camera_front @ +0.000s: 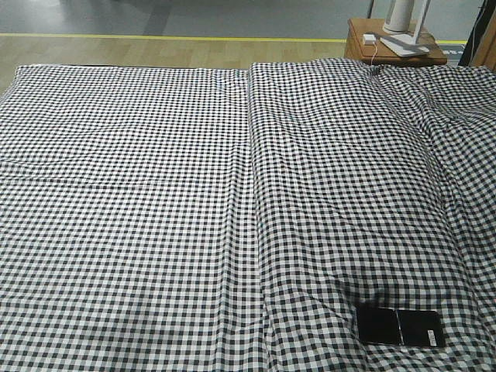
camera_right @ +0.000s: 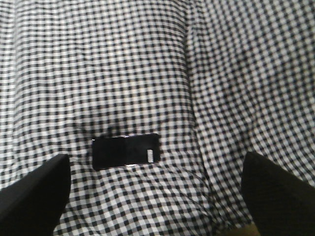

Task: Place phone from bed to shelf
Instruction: 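Lower the right gripper and close it on the black phone's edge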

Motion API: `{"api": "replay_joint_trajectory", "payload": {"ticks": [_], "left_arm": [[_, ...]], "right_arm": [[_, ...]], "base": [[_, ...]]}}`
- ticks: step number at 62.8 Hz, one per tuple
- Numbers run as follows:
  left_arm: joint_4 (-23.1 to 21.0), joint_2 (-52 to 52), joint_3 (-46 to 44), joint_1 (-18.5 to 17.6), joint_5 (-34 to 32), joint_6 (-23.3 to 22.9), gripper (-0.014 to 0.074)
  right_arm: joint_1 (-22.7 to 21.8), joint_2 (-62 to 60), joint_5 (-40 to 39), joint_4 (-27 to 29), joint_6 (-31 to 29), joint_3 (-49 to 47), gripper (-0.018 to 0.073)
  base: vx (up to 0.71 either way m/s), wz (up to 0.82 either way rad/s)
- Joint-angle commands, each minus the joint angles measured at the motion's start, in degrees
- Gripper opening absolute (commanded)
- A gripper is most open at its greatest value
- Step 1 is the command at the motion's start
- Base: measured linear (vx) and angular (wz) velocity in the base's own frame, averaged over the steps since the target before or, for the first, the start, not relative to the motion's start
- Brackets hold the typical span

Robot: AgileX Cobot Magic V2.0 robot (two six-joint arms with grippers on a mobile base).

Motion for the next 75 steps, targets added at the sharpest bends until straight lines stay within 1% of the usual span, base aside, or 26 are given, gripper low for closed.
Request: {"api": "replay_joint_trajectory", "payload": {"ticks": [1, 13, 18, 27, 31, 36, 46, 53, 60, 75], "left_arm": [[-0.60, -0.33, -1.38, 0.11, -4.31, -0.50, 0.0001], [-0.60, -0.33, -1.38, 0.11, -4.31, -0.50, 0.0001], [-0.60, -0.33, -1.38, 0.11, -4.31, -0.50, 0.0001], [-0.60, -0.33, -1.38, 0.11, -4.31, -0.50, 0.0001], [-0.60, -0.33, -1.38, 0.11, -4.31, -0.50, 0.0001], [-0.60, -0.33, -1.38, 0.11, -4.31, -0.50, 0.0001], [-0.60, -0.33, -1.38, 0.11, -4.31, -0.50, 0.0001], [-0.60, -0.33, -1.38, 0.11, -4.31, -0.50, 0.0001], [-0.60, -0.33, -1.38, 0.11, -4.31, -0.50, 0.0001], [-0.60, -0.33, -1.38, 0.11, -4.31, -0.50, 0.0001]], "right_arm": [[-4.30, 2.81, -1.06, 1.75, -2.82, -3.31, 0.0651], [-13.73, 12.23, -2.70, 12.56, -11.34, -3.86, 0.0643], [-17.11, 17.13, -4.33, 16.64, -16.41, -3.86, 0.0640], [-21.73, 25.93, -7.13, 23.08, -22.61, -3.86, 0.0633], [-23.38, 30.03, -8.73, 26.61, -26.55, -4.10, 0.0631], [-25.05, 35.27, -8.57, 30.09, -31.01, -5.84, 0.0629], [-27.52, 45.84, -5.06, 36.69, -38.72, -11.55, 0.0622], [-28.07, 52.58, -1.93, 40.13, -43.65, -15.99, 0.0621], [-28.07, 59.24, -0.38, 41.22, -47.17, -19.37, 0.0619], [-28.07, 70.12, -0.55, 43.10, -53.83, -23.17, 0.0609]], "base": [[0.00, 0.00], [0.00, 0.00], [0.00, 0.00], [0.00, 0.00], [0.00, 0.00], [0.00, 0.00], [0.00, 0.00], [0.00, 0.00], [0.00, 0.00], [0.00, 0.00]]}}
